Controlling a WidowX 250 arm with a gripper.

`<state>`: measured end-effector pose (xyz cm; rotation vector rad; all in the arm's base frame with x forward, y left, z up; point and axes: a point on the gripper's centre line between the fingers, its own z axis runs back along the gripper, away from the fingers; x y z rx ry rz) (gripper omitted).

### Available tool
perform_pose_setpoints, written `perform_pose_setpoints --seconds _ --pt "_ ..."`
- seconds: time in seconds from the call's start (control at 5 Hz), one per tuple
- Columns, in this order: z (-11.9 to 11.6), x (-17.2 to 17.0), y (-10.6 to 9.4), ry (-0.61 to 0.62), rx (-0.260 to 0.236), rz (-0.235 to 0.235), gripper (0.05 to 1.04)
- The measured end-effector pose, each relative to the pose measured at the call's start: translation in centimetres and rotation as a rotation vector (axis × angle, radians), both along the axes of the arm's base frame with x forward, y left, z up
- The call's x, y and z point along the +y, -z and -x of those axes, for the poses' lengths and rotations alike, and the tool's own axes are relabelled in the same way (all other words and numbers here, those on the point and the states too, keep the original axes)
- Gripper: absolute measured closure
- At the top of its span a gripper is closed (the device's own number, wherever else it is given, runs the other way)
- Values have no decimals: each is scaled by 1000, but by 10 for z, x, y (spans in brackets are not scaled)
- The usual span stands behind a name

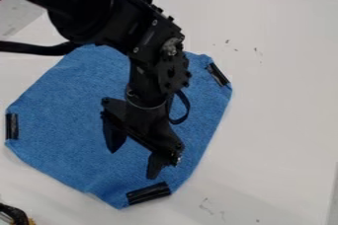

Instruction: Fold the cloth form right to left

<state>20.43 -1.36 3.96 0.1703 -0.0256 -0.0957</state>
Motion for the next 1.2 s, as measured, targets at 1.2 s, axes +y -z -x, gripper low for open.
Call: perform_pose_setpoints --seconds 1.2 --pt "-157 -25 -22 146 -152 35 83"
